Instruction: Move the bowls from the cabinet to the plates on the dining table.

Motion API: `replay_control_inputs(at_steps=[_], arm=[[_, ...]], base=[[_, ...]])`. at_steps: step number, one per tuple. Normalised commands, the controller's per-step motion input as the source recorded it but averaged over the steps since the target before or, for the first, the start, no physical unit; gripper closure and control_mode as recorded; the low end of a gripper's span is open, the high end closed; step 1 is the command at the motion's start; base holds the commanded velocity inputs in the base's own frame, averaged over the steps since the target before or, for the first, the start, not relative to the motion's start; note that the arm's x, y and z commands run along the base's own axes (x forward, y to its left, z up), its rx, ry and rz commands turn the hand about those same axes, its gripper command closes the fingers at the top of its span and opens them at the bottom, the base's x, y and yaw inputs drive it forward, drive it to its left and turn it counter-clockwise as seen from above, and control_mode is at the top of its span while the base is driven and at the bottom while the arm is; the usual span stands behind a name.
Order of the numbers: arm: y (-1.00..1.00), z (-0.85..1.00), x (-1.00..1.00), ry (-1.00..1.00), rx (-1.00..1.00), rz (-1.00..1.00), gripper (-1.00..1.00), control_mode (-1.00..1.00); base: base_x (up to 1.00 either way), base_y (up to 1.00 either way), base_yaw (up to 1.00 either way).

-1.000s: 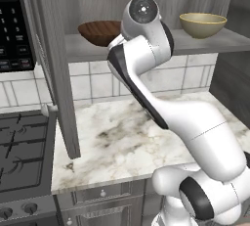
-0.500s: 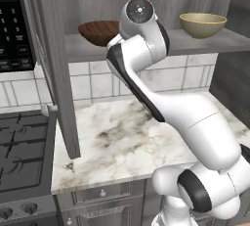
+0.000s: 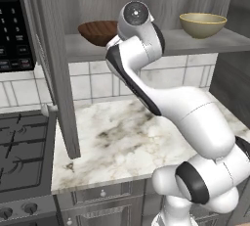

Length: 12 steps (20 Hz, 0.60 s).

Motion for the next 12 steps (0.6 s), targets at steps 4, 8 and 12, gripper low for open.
replay_control_inputs(at_steps=[4,8,12], arm=[[0.0,0.0,0.31,0.0,-0.02,0.0,-1.0,-1.0],[0.01,0.0,0.28,0.0,-0.01,0.0,-1.0,-1.0],[0.03,0.0,0.27,0.0,-0.02,0.0,-1.0,-1.0]], base=[[0.0,0.0,0.0],[0.0,0.0,0.0],[0.0,0.0,0.0]])
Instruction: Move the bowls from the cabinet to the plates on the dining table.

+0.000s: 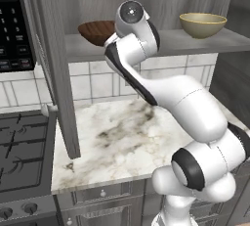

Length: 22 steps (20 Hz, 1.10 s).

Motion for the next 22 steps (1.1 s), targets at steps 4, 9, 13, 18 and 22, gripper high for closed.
replay_control_inputs(at_steps=[4,9,13,18,22], arm=[[0.05,0.0,0.27,0.0,-0.01,0.0,-1.0,-1.0],[0.05,-0.03,0.27,0.0,0.0,0.0,-1.0,-1.0],[0.06,-0.09,0.25,0.0,0.0,0.0,-1.0,-1.0],[0.07,-0.19,0.26,0.0,0.0,0.0,-1.0,-1.0],[0.05,-0.24,0.3,0.0,-0.01,0.0,-1.0,-1.0]], base=[[0.0,0.0,0.0],[0.0,0.0,0.0],[0.0,0.0,0.0],[0.0,0.0,0.0],[0.0,0.0,0.0]])
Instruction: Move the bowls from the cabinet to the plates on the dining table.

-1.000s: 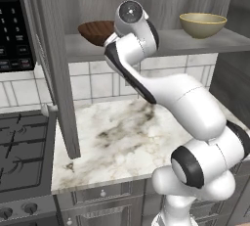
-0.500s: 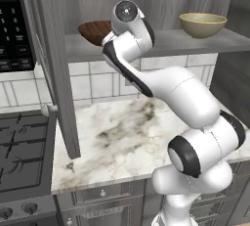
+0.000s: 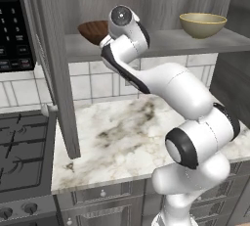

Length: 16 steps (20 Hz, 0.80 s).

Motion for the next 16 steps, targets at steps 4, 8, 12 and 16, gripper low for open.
replay_control_inputs(at_steps=[4,8,12,16], arm=[[0.04,-0.23,0.3,0.0,-0.01,0.0,-1.0,-1.0],[0.02,-0.2,0.28,0.0,0.0,0.0,-1.0,-1.0],[0.04,-0.21,0.25,0.0,0.0,0.0,-1.0,-1.0],[0.16,-0.3,0.18,0.0,0.0,0.0,1.0,-1.0]], base=[[0.0,0.0,0.0],[0.0,0.0,0.0],[0.0,0.0,0.0],[0.0,0.0,0.0]])
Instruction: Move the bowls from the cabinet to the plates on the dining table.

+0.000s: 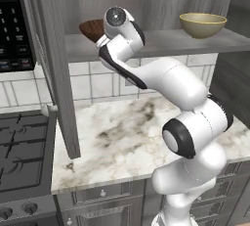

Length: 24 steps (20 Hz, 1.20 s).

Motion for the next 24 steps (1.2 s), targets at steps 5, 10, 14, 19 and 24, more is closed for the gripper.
replay_control_inputs(at_steps=[5,10,14,19,24], arm=[[0.17,-0.23,0.08,0.0,-0.02,0.0,1.0,-1.0],[0.01,-0.01,-0.04,0.0,-0.01,0.0,1.0,-1.0],[0.0,0.2,-0.46,-0.05,0.0,0.0,1.0,-1.0],[0.0,0.35,-0.81,-0.09,0.0,0.01,1.0,-1.0],[0.0,0.09,-0.76,-0.09,0.0,0.0,1.0,-1.0]], base=[[0.0,0.0,0.0],[0.0,0.0,0.0],[0.0,0.0,0.0],[0.0,0.0,0.0],[0.0,0.0,0.0]])
